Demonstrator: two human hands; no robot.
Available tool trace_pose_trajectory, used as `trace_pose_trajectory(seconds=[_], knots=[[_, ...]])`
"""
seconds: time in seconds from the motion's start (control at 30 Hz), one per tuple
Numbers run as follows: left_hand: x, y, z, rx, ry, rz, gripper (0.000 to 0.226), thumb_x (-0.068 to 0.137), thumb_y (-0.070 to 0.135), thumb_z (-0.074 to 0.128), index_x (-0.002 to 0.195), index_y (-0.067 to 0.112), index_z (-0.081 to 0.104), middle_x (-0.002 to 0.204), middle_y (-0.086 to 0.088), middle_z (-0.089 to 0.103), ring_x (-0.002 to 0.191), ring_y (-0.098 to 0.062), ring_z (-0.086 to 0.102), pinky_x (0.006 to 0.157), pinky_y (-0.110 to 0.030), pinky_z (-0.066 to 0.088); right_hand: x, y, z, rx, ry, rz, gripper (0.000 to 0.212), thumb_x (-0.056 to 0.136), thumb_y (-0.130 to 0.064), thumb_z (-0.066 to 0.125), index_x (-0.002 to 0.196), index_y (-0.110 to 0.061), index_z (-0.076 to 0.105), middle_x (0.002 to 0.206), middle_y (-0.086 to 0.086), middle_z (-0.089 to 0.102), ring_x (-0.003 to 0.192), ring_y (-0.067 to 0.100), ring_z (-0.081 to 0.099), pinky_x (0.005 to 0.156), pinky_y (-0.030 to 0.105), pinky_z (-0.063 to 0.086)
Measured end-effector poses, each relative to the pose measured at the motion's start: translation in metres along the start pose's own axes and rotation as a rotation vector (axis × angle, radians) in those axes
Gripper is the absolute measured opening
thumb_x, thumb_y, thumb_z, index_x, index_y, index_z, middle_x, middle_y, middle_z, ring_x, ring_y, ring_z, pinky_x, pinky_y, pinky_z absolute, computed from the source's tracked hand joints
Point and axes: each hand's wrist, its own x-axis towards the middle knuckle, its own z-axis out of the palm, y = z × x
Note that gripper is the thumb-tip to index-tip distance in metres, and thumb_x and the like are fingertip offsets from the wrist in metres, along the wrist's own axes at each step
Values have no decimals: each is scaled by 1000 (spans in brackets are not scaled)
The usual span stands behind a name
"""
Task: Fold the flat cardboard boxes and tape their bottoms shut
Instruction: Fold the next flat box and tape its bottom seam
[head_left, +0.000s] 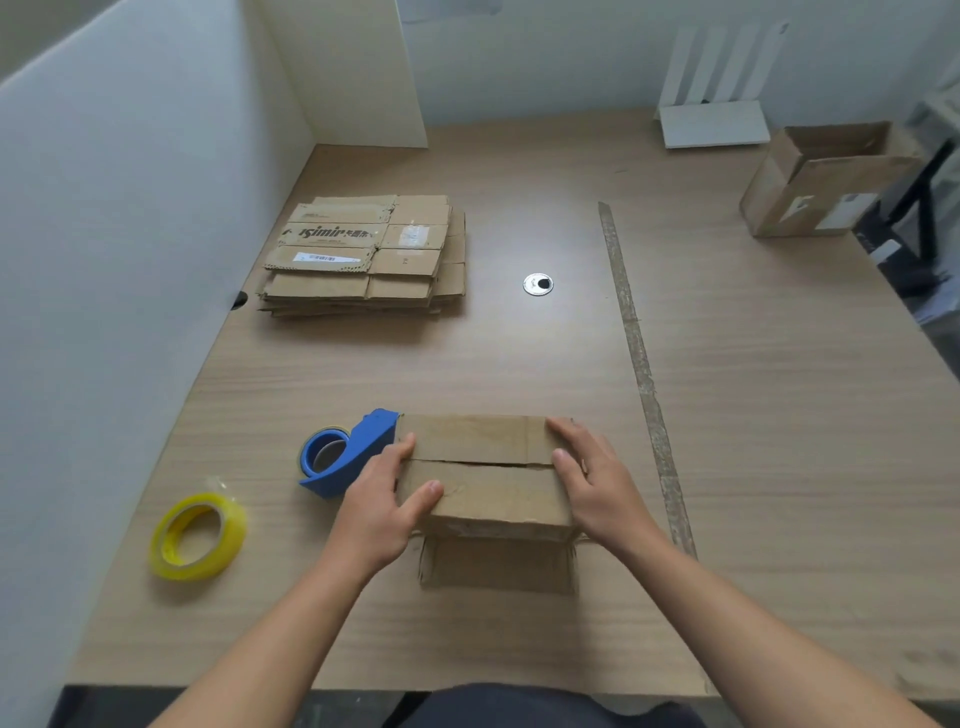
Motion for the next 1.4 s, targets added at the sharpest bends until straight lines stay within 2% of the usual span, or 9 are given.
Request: trace_pose_trajectory(seconds=[0.13, 0.23, 0.37, 0.5, 0.6, 0.7, 1.0, 1.27, 1.4], knots=[[1, 9, 9, 64, 74, 22, 61, 93, 36, 66, 147, 17, 45, 146, 6, 48, 136, -10, 41, 105, -18, 27, 13, -15, -7, -361, 37, -80, 36, 99, -28, 55, 135, -28, 58, 159, 4, 30, 149, 28, 19, 119, 45, 21], [-1, 7, 14, 103, 91, 28, 58, 97, 37, 59, 148, 17, 42, 151, 5, 45, 140, -12, 37, 107, -20, 25, 3, -32, 6, -613, -3, -357, 50, 96, -49, 46, 138, -25, 57, 157, 6, 36, 150, 35, 19, 117, 61, 20], [-2, 8, 18, 99, 113, 9, 55, 98, 36, 58, 147, 17, 44, 151, 4, 45, 140, -13, 38, 108, -24, 28, -9, -34, 41, -823, -214, -424, 72, 93, -68, 30, 154, -30, 32, 164, 1, 23, 153, 27, 12, 119, 53, -2], [0, 4, 14, 61, 102, 29, 52, 98, 35, 59, 145, 18, 46, 148, 5, 48, 136, -11, 40, 105, -18, 27, -4, -30, 43, -872, -141, -414, 71, 89, -70, 42, 150, -35, 39, 152, -3, 44, 145, 22, 34, 119, 52, 18], [2, -2, 7, 45, 51, 66, 53, 97, 38, 59, 146, 22, 45, 141, 7, 50, 130, -9, 44, 105, -22, 33, -1, -31, 44, -881, -123, -411, 70, 88, -74, 31, 144, -36, 48, 142, -5, 52, 139, 22, 42, 116, 52, 27], [4, -10, -3, 61, -8, 103, 55, 97, 41, 57, 148, 28, 42, 137, 10, 50, 126, -6, 47, 106, -28, 39, 1, -35, 47, -826, -100, -369, 67, 90, -75, 23, 141, -39, 44, 142, -6, 44, 140, 19, 32, 119, 51, 16], [16, -17, -10, 17, -66, 135, 52, 94, 35, 62, 143, 28, 47, 121, 9, 52, 109, -11, 54, 96, -34, 49, 1, -44, 55, -836, -98, -315, 62, 88, -74, 25, 137, -39, 41, 141, -6, 34, 142, 19, 22, 120, 50, 5], [24, -29, -20, -96, -30, 168, 42, 94, 33, 64, 134, 27, 55, 120, 7, 57, 114, -10, 54, 101, -34, 45, -2, -48, 62, -776, -84, -208, 59, 84, -73, 25, 136, -46, 35, 141, -15, 26, 144, 10, 10, 120, 39, -12], [40, -54, -40, 241, 80, 77, 52, 96, 38, 56, 146, 26, 43, 131, -1, 53, 121, -26, 47, 101, -37, 39, -1, -50, 62, -736, -54, -189, 59, 83, -72, 24, 133, -47, 41, 139, -17, 31, 141, 9, 16, 120, 36, -12]])
